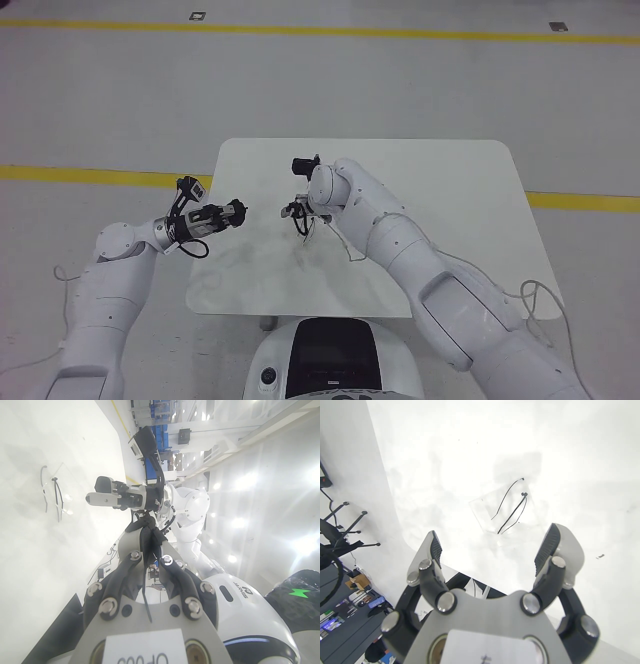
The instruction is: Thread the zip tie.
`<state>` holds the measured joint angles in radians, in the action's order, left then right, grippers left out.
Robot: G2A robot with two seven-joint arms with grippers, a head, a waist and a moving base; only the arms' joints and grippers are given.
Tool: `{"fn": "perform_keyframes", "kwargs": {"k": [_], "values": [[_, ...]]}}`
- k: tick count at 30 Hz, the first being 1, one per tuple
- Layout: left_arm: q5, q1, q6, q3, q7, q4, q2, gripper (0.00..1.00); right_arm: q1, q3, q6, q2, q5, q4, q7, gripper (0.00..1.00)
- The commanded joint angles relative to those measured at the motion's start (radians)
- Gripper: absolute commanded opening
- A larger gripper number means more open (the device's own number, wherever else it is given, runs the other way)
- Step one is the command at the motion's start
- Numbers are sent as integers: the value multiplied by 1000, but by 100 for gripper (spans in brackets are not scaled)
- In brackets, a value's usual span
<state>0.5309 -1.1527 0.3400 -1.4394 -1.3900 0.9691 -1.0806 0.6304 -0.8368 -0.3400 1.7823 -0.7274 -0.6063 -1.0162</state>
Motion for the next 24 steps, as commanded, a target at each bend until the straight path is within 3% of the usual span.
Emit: {"fn": "perform_keyframes", "kwargs": {"k": [1, 7, 14, 24], "values": [[0, 0, 0, 0, 0, 0, 0, 0, 11, 11, 4, 0, -18, -6, 14, 100], [0, 0, 0, 0, 0, 0, 0, 0, -5, 36, 0, 22, -62, 10, -26, 100], [0, 0, 0, 0, 0, 0, 0, 0, -46, 24, 0, 69, -84, 120, -12, 100], [0, 0, 0, 0, 0, 0, 0, 0, -27, 24, 0, 69, -95, 109, 34, 100]]}}
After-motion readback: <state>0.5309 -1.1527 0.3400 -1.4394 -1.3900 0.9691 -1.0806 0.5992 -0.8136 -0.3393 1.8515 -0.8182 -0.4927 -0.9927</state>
